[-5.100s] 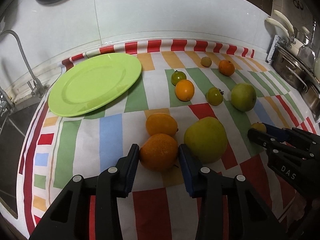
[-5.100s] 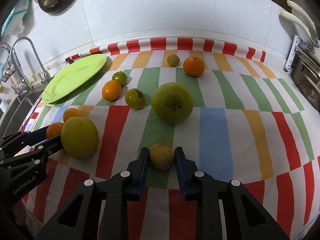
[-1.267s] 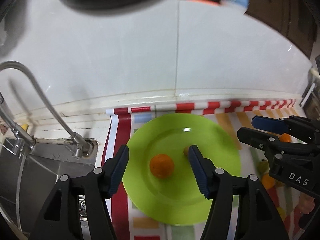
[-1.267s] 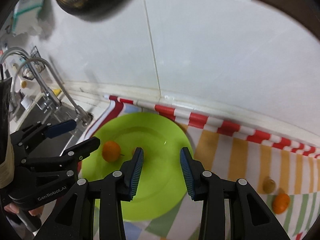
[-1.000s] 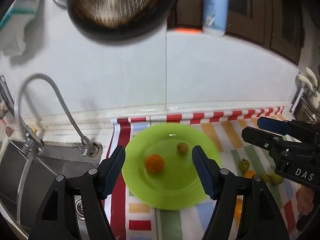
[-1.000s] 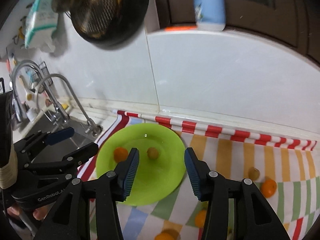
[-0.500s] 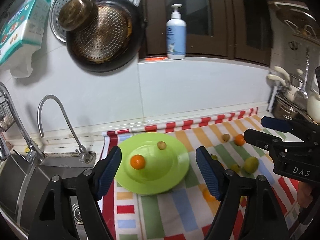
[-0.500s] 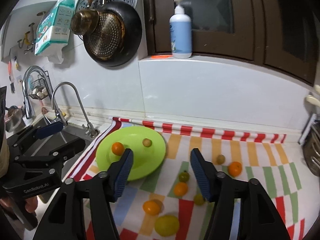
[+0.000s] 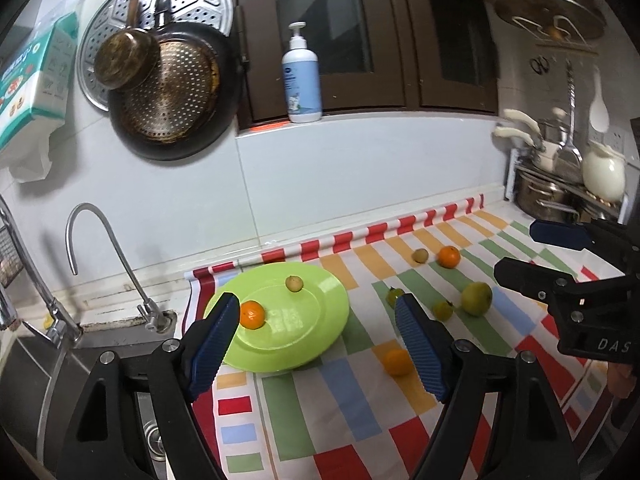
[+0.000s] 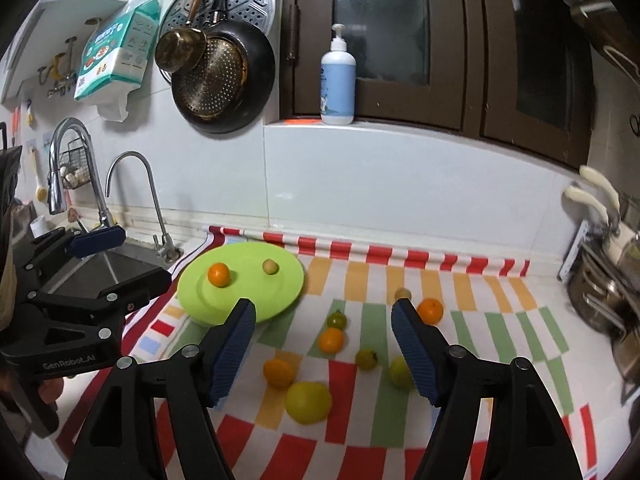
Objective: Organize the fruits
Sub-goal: 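Move the left tool to an orange while the right tool reaches the yellow-green pomelo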
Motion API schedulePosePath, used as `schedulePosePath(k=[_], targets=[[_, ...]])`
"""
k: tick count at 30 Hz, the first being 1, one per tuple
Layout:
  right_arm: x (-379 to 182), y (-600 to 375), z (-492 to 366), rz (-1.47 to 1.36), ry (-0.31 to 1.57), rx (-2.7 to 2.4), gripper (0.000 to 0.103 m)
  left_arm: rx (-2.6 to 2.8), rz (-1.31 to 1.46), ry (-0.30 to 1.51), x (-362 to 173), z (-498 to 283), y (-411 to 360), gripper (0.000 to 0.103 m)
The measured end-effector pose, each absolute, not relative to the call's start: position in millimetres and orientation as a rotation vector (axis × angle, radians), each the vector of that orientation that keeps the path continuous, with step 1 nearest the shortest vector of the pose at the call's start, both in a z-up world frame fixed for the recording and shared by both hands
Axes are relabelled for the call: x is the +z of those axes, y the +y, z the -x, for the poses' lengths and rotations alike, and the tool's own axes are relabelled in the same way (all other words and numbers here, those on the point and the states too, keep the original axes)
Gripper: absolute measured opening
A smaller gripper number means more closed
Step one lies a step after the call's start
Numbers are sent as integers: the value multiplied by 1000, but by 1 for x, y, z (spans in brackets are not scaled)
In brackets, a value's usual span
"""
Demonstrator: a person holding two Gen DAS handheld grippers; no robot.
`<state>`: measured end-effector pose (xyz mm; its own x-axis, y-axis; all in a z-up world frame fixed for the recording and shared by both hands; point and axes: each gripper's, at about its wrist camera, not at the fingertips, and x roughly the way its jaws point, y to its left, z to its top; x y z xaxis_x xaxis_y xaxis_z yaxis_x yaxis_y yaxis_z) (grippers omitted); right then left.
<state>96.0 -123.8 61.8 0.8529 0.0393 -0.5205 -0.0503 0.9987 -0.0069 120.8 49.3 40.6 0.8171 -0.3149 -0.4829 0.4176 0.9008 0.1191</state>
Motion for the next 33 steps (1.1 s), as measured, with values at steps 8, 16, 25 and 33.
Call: schedulePosePath(k=[8, 16, 25, 33], targets=[[32, -124, -83, 18, 595, 6, 71, -452, -332, 472, 14, -115, 41, 80], [1, -120, -86, 54, 680, 6, 71, -545, -445, 502, -20, -116, 33, 80], [-39, -119, -108, 34, 805, 50, 71, -641, -484, 596, -54, -137, 26, 80], [-63, -116, -130, 26, 871, 83, 70, -708, -492, 666, -76, -160, 17, 78]])
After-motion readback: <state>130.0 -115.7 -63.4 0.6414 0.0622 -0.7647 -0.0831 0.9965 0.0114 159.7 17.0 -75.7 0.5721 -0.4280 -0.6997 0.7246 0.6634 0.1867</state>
